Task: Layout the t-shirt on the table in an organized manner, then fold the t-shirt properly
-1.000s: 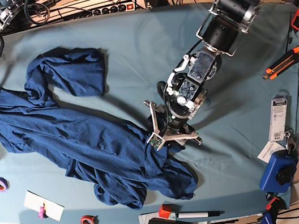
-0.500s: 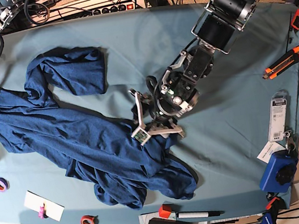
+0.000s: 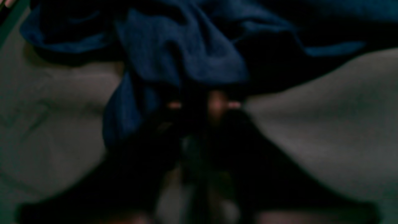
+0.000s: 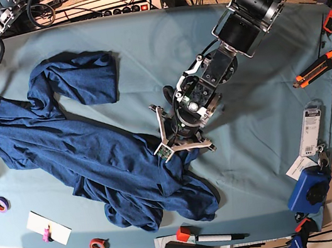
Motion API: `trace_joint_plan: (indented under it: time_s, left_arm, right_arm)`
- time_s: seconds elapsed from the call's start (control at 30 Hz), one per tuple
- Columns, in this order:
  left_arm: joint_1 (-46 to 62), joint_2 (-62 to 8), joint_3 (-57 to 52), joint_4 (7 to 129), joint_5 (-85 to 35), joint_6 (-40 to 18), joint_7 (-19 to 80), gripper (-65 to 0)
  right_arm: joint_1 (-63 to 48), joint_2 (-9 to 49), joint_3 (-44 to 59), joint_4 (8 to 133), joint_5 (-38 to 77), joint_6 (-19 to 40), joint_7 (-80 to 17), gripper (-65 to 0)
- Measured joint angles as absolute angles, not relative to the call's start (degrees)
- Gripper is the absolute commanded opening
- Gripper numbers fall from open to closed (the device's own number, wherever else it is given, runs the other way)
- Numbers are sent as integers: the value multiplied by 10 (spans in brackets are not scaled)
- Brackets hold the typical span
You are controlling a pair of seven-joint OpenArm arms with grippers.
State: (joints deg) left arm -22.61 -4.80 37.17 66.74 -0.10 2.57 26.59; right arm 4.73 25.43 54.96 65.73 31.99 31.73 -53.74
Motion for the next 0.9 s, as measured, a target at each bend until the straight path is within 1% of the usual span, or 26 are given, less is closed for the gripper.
trace_joint_plan:
  time_s: [0.13, 0.27, 0.4, 0.53, 0.67, 0.8, 0.9]
  left_arm:
    - [-226, -50, 371, 667, 39, 26, 269, -650]
    - [-225, -56, 372, 693, 65, 26, 307, -650]
    - [-226, -79, 372, 780, 49, -15, 349, -650]
    - [-226, -126, 372, 895, -25, -99, 398, -650]
    - [-225, -177, 373, 1000, -124, -205, 438, -650]
    - [-225, -222, 373, 1058, -231, -311, 509, -650]
    - [-225, -249, 373, 1078, -329, -363, 562, -650]
  right_arm:
    - [47, 254, 549, 657, 320, 317, -537, -650]
    - [47, 254, 550, 657, 325, 317, -537, -650]
    - [47, 254, 549, 657, 328, 317, -537, -650]
    - [47, 254, 549, 657, 328, 317, -539, -650]
    - [47, 254, 549, 657, 328, 317, -540, -650]
    - [48, 254, 550, 657, 328, 317, -542, -650]
    - [47, 254, 549, 657, 328, 317, -542, -650]
